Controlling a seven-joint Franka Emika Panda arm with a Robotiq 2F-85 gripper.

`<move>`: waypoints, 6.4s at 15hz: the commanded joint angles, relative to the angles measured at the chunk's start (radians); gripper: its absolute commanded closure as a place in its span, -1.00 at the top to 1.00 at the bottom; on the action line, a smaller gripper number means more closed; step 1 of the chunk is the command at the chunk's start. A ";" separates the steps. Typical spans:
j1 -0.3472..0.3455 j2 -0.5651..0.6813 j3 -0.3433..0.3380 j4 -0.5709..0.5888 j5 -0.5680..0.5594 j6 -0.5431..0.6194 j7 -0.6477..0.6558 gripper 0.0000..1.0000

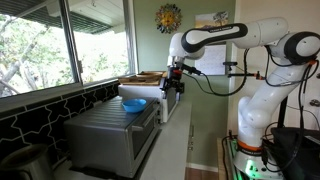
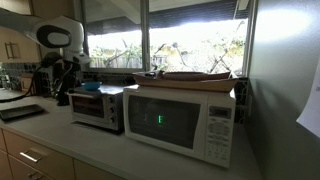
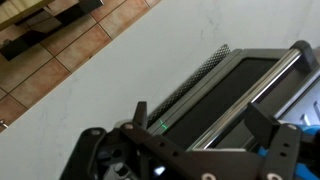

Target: Open the toaster oven then put the blue bowl inside the oven.

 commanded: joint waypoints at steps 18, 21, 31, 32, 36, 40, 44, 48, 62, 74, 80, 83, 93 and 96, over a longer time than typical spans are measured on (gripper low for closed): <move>0.068 -0.004 0.038 -0.268 0.105 0.543 0.407 1.00; 0.077 0.000 0.035 -0.283 0.116 0.567 0.418 1.00; 0.092 -0.021 0.002 -0.309 0.123 0.524 0.414 1.00; 0.089 -0.029 -0.003 -0.312 0.121 0.506 0.414 1.00; 0.081 -0.061 -0.020 -0.330 0.119 0.448 0.411 1.00; 0.076 -0.073 -0.025 -0.368 0.125 0.430 0.408 1.00; 0.062 -0.109 -0.033 -0.424 0.118 0.420 0.415 1.00; 0.052 -0.188 -0.053 -0.474 0.119 0.414 0.407 1.00; -0.017 -0.122 -0.146 -0.418 0.196 0.272 0.412 1.00; -0.203 -0.059 -0.088 -0.422 0.190 0.037 0.402 1.00; -0.331 -0.032 -0.036 -0.425 0.186 -0.023 0.378 1.00; -0.391 -0.039 -0.017 -0.425 0.175 -0.044 0.366 1.00; -0.480 -0.137 0.039 -0.418 0.173 -0.055 0.278 1.00; -0.334 -0.286 -0.048 -0.458 0.140 -0.033 0.281 1.00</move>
